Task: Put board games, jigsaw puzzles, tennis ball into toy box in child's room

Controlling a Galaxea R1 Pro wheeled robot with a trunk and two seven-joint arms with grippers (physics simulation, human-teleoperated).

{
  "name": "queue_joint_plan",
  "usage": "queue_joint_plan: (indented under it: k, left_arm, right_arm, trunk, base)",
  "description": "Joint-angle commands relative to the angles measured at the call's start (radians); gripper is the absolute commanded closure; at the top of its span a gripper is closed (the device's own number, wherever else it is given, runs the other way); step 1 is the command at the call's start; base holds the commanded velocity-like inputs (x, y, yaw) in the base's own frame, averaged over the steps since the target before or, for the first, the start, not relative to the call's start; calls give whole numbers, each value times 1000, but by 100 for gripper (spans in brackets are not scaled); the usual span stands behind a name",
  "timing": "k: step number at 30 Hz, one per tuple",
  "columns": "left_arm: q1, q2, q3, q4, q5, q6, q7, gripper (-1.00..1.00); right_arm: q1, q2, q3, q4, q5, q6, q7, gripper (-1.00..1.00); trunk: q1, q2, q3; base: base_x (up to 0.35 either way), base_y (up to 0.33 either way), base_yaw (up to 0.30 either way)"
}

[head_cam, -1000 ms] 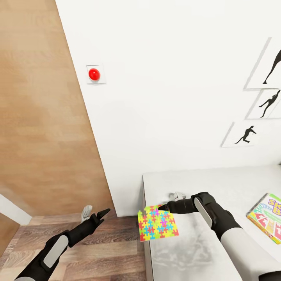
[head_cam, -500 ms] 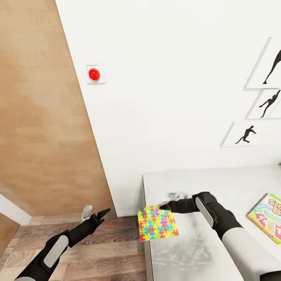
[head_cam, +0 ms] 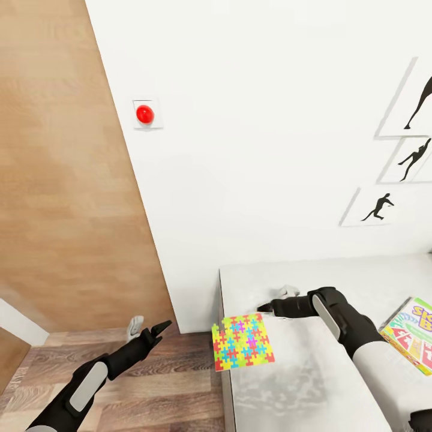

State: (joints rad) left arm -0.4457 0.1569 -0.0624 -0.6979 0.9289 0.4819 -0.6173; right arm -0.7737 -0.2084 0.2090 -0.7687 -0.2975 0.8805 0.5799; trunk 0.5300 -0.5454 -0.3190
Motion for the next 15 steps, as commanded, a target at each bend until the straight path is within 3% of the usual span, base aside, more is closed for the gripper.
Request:
queue_joint_plan:
  k: [1,10,15]
  left_arm:
    - [-1,-2,-3,0,9,7,1,-100]
    - [0,-8,-3,5,-21,5,-18,-100]
    - [0,-10,-2,56,-45,1,-70,-100]
  right_arm:
    - [-3,-13,-6,-6,-2,4,3,-100]
    - [-2,-60,-60,-100,-5,12,6,-100]
    - [21,-96,-84,-216,-6,48,7,-100]
  trunk:
    - [0,-1,-2]
    - [0,-1,-2]
    - [0,-1,-2]
  base:
    - [0,0,0]
    - [0,0,0]
    - [0,0,0]
